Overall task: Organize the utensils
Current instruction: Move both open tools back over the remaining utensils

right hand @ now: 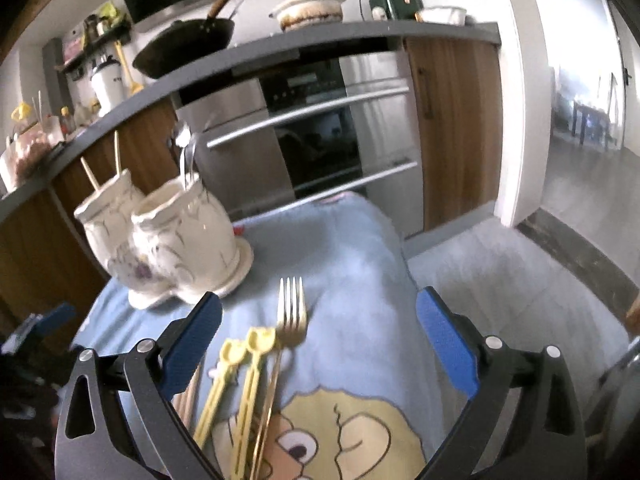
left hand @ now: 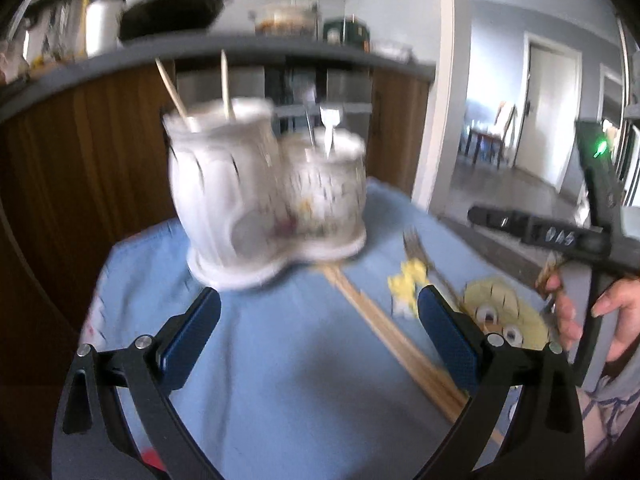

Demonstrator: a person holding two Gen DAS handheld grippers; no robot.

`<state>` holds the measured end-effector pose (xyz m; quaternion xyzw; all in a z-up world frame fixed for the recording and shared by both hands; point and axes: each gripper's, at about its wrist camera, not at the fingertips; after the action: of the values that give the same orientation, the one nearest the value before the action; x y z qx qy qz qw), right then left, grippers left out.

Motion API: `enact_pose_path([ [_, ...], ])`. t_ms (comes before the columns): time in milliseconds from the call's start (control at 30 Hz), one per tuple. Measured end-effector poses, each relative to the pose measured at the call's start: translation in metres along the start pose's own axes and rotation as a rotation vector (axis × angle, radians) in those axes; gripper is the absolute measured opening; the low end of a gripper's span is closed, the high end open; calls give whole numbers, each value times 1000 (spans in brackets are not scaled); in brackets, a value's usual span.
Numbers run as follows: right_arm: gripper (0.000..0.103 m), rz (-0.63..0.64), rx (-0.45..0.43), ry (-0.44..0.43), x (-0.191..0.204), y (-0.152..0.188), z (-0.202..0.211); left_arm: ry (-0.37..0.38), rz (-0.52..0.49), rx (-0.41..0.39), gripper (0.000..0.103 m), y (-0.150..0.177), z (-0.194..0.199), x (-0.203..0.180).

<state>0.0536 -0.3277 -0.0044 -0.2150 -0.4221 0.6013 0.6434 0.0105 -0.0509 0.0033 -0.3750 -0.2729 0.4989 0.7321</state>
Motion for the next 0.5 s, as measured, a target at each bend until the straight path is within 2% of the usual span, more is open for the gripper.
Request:
enact_pose_path([
  [133,97,13,3,-1,2,3,0,-2,-35,122,97,11,-23,-13],
  [333,97,28,9,-5,5,4,0,-24,-57,192,97,19,-37,-25],
  [500,97,56,8,18,7,3,-1,-47,-48,227,89,20,-44,-32],
])
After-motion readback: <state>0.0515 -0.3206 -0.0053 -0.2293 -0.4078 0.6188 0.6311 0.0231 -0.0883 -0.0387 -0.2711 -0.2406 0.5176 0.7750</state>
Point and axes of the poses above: each gripper's, at about its wrist camera, not at the fingertips, and z roughly against the way its jaws point, x to its left, y to its underside, and after that the axes turned 4 degrees about -z, right-handed
